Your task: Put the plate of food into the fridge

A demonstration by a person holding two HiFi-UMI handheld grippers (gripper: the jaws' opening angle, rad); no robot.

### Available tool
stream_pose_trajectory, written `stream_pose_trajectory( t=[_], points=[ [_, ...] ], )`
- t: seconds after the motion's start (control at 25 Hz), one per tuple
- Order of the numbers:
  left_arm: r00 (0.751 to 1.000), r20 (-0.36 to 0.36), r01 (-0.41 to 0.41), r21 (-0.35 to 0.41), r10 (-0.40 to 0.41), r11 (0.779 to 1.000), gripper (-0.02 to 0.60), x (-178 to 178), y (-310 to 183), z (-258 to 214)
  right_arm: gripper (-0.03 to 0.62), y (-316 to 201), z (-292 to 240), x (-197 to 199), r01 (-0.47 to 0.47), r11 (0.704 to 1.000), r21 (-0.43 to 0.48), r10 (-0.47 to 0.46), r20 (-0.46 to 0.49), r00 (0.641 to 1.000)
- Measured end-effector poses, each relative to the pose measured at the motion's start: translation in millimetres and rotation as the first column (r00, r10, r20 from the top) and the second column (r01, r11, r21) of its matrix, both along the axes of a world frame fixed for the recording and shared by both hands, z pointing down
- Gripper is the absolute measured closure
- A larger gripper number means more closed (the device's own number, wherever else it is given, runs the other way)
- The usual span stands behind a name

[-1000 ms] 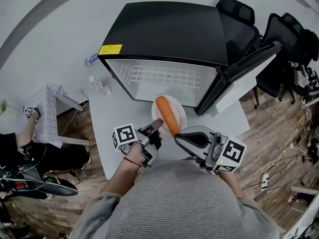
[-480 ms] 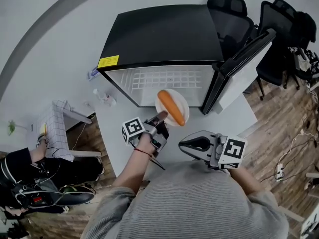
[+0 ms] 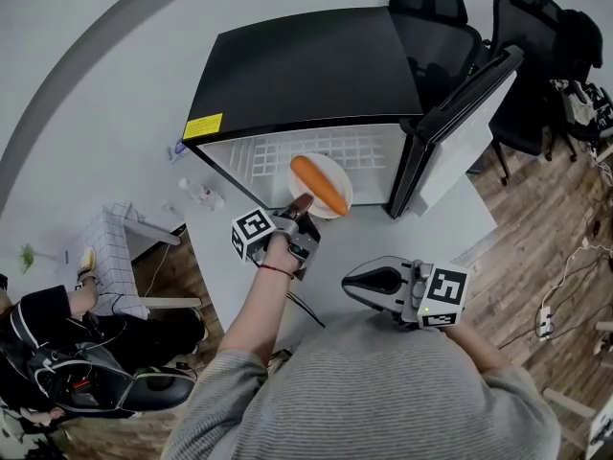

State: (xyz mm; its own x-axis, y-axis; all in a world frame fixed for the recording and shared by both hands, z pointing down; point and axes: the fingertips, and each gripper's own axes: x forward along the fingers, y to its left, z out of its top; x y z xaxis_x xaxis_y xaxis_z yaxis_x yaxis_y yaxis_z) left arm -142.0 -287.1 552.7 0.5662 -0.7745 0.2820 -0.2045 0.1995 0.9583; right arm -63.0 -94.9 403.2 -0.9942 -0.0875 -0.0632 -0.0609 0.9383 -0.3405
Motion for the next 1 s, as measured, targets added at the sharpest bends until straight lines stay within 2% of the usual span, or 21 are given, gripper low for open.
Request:
stream_pose_trajectory(
  t=[0.4, 1.0],
  points=[
    [0.998, 0.040, 0.054, -0.045, -0.052, 0.998, 0.555, -7, -22, 14, 0.579, -3, 1, 2, -0.006, 1.000, -0.023, 0.007, 0.014, 1.000],
    [0.985, 0.032, 0.172, -0.103, -0.170, 0.980, 0.555, -9, -42, 32, 0.580, -13, 4, 19, -0.024, 0.999, -0.048, 0.025, 0.017, 1.000]
  ],
)
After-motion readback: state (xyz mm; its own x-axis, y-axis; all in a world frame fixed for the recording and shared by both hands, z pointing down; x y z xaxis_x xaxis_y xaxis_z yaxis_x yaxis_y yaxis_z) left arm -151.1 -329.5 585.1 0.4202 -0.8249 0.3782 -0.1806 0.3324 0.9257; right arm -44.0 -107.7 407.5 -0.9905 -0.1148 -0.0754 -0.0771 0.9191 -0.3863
